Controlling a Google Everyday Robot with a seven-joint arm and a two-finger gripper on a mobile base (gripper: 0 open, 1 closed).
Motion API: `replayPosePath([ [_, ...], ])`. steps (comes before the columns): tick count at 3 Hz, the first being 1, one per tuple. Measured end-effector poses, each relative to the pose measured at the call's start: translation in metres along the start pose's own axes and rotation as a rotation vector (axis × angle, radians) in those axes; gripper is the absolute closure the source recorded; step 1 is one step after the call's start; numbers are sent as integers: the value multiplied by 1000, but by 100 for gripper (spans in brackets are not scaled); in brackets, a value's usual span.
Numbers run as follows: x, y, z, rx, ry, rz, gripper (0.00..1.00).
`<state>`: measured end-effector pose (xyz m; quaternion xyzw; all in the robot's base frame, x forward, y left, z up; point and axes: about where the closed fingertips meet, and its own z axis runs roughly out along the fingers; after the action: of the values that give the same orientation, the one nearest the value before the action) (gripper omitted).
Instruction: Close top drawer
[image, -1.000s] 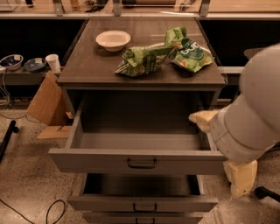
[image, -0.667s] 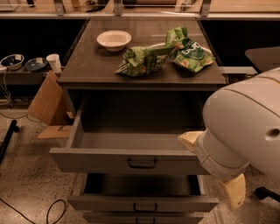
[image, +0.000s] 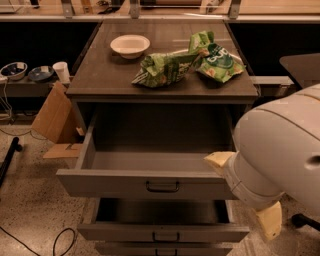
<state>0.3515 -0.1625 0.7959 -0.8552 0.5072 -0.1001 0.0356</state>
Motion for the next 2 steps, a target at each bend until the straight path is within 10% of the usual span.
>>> replayPosePath([
  [2,-7,0,41,39,123,-224,0],
])
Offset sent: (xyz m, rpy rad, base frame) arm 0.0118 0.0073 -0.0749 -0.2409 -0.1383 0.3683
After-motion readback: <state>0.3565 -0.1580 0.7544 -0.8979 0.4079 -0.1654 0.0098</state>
